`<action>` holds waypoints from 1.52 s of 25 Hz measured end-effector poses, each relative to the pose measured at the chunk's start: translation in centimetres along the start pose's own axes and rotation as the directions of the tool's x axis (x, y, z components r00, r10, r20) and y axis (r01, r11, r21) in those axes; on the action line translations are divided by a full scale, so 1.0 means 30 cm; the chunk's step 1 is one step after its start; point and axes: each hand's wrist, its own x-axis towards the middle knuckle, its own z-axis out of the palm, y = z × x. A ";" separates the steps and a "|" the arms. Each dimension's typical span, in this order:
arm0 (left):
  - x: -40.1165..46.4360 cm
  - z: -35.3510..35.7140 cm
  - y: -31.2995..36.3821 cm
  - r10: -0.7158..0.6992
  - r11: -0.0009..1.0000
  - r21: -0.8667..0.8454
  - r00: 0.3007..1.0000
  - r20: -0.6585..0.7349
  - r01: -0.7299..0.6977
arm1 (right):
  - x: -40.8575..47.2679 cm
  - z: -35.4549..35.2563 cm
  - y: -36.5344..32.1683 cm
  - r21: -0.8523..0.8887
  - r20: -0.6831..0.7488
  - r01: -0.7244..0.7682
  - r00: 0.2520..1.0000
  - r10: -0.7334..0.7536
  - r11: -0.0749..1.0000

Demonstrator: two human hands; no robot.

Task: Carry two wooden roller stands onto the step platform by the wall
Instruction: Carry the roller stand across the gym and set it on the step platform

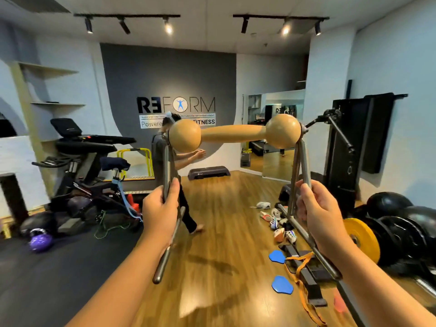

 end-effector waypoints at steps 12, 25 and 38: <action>0.727 0.179 -0.370 0.059 0.995 0.092 0.971 -0.233 -0.038 | 0.826 0.490 0.397 0.087 0.161 0.035 0.986 -0.048 0.996; 1.833 0.309 -1.074 0.112 0.979 0.187 0.982 -0.150 -0.083 | 1.668 1.318 1.036 0.183 0.193 -0.051 0.981 0.015 0.982; 2.954 0.768 -1.755 0.061 0.989 0.142 0.983 -0.173 -0.036 | 2.769 1.936 1.754 0.238 0.207 -0.047 0.978 -0.004 0.970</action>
